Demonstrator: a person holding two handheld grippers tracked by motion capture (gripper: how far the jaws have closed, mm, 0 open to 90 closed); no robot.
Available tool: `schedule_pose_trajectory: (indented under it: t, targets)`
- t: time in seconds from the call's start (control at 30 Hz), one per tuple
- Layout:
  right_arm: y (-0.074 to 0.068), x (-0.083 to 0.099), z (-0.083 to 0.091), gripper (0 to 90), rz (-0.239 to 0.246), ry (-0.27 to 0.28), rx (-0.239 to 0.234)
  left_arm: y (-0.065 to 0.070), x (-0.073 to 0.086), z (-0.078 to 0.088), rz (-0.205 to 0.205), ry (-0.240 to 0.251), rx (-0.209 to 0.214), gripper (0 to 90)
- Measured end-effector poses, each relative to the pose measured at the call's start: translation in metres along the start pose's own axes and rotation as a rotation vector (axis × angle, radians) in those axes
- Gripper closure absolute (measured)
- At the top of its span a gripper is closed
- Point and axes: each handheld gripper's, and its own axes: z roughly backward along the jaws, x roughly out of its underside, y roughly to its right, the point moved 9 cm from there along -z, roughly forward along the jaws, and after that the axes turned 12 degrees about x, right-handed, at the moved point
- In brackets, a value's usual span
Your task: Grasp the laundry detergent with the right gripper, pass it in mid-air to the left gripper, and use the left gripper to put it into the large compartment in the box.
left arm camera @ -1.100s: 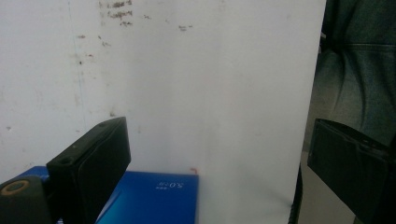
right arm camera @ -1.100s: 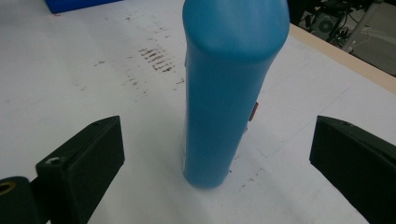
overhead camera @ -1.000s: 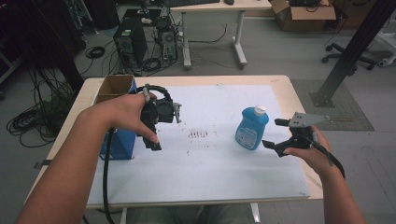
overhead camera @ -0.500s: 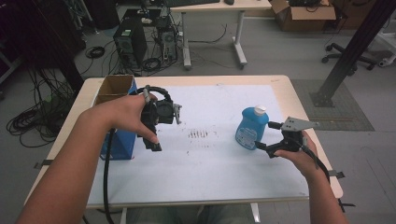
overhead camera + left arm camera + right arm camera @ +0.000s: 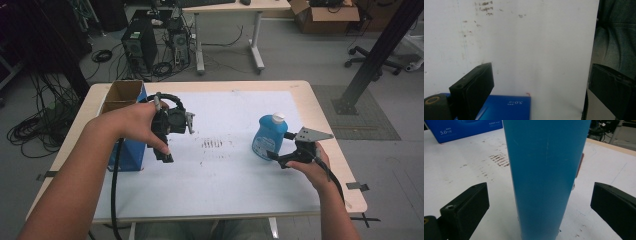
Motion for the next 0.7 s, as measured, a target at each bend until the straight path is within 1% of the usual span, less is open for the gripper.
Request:
schedule_pose_trajectory:
  t: [0.2,0.4,0.63,0.7]
  targets:
    - [-0.001,0.000,-0.006,0.7,-0.022,0.023,0.012,-0.001,0.000,0.000,0.007,-0.003,0.000,6.4]
    - [-0.002,-0.002,-0.013,0.3,-0.043,0.053,0.032,-0.001,0.000,0.000,0.003,-0.002,0.000,6.4]
    - [-0.003,-0.002,-0.021,0.6,-0.053,0.059,0.052,0.000,0.002,0.001,0.003,0.005,-0.008,6.3]
    - [-0.001,-0.001,-0.023,0.3,-0.061,0.063,0.068,0.000,0.002,0.001,0.001,0.006,-0.009,6.3]
